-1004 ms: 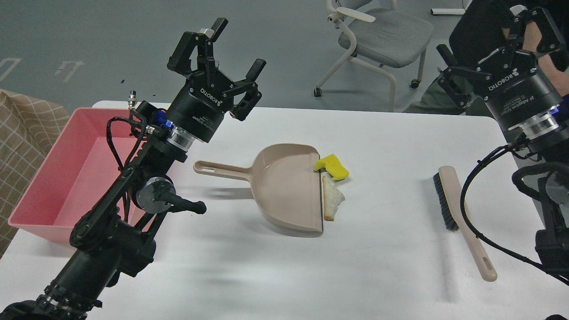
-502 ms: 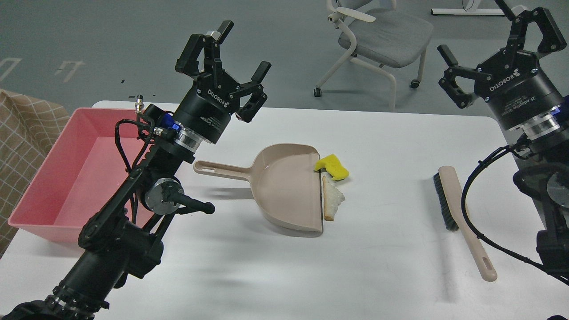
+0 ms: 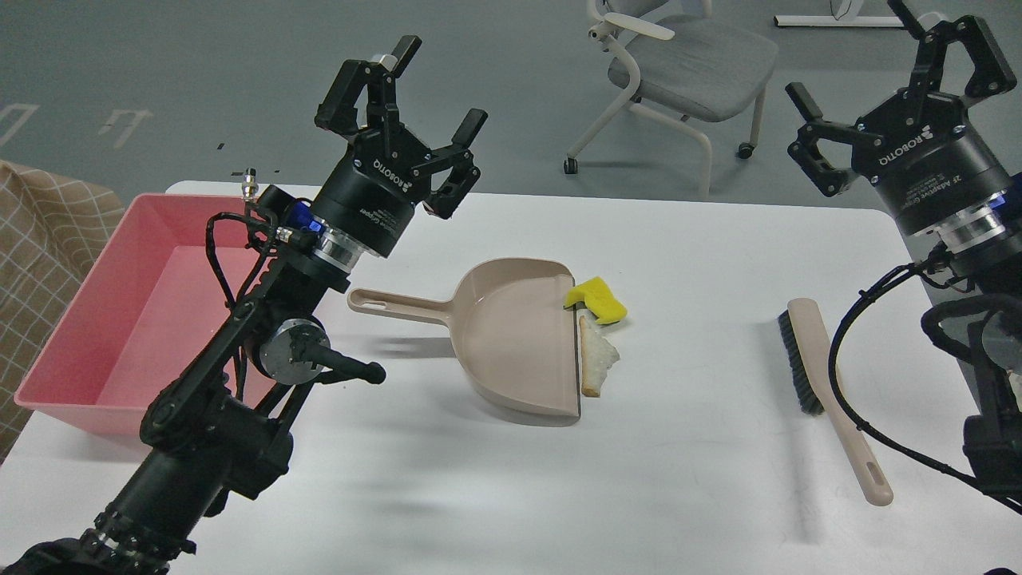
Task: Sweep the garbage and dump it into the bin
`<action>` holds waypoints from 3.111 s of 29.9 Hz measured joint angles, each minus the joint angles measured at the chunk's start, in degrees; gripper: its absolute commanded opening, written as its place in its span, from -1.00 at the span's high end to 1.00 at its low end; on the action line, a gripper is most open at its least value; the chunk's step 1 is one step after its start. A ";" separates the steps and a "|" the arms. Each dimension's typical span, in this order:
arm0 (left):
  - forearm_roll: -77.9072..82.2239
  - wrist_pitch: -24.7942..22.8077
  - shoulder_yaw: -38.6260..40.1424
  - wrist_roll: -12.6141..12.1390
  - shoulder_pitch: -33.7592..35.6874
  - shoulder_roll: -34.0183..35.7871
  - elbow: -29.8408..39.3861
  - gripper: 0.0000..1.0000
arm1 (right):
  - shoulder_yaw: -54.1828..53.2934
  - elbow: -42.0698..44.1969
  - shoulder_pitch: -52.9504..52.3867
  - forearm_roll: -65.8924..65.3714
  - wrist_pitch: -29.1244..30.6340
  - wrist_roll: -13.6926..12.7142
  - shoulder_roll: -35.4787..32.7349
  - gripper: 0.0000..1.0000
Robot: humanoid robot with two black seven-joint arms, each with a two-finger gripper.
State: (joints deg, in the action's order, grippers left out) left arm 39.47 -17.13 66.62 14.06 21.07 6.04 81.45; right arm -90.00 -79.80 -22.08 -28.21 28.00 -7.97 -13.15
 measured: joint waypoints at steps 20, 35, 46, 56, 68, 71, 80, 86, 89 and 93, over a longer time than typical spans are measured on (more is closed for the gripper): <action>1.15 1.81 -0.17 0.70 0.12 0.39 1.45 -0.96 | 0.00 -0.10 0.27 0.00 0.00 0.24 0.22 -1.00; 21.67 23.77 -8.96 1.19 -4.54 0.63 10.90 -0.96 | 0.03 0.37 0.53 0.00 0.00 0.41 0.31 -1.00; 24.87 29.41 -11.39 -0.87 -13.98 0.25 11.74 -0.96 | -0.11 0.57 1.61 0.00 0.00 0.49 0.23 -1.00; 29.22 33.70 -11.90 -0.87 -20.67 0.73 14.16 -0.96 | -0.29 0.62 1.78 -0.06 0.00 0.51 0.22 -1.00; 31.53 34.75 -12.18 -0.33 -24.81 1.73 16.16 -0.96 | -0.69 0.82 2.45 -0.06 0.00 0.51 0.25 -1.00; 32.95 35.82 -12.06 -0.22 -24.89 1.90 15.49 -0.96 | -0.71 1.12 2.48 -0.07 0.00 0.51 0.36 -1.00; 37.48 38.35 -12.78 -0.16 -26.96 2.23 11.96 -0.96 | -0.91 1.41 2.13 -0.09 0.00 0.51 0.40 -1.00; 37.85 38.64 -12.83 -0.16 -28.85 1.89 11.45 -0.96 | -0.94 2.76 1.09 -0.09 0.00 0.51 0.36 -1.00; 37.86 38.68 -12.83 -0.16 -29.44 1.58 11.33 -0.96 | -0.96 3.03 0.63 -0.10 0.00 0.51 0.24 -1.00; 37.87 39.13 -12.81 -0.16 -29.57 0.97 10.68 -0.96 | -0.96 3.15 0.50 -0.09 0.00 0.44 0.06 -1.00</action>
State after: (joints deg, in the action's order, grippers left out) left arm 77.35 22.00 53.81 13.89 -8.51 7.01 92.13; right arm -90.96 -76.66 -21.58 -28.31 28.00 -7.53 -13.08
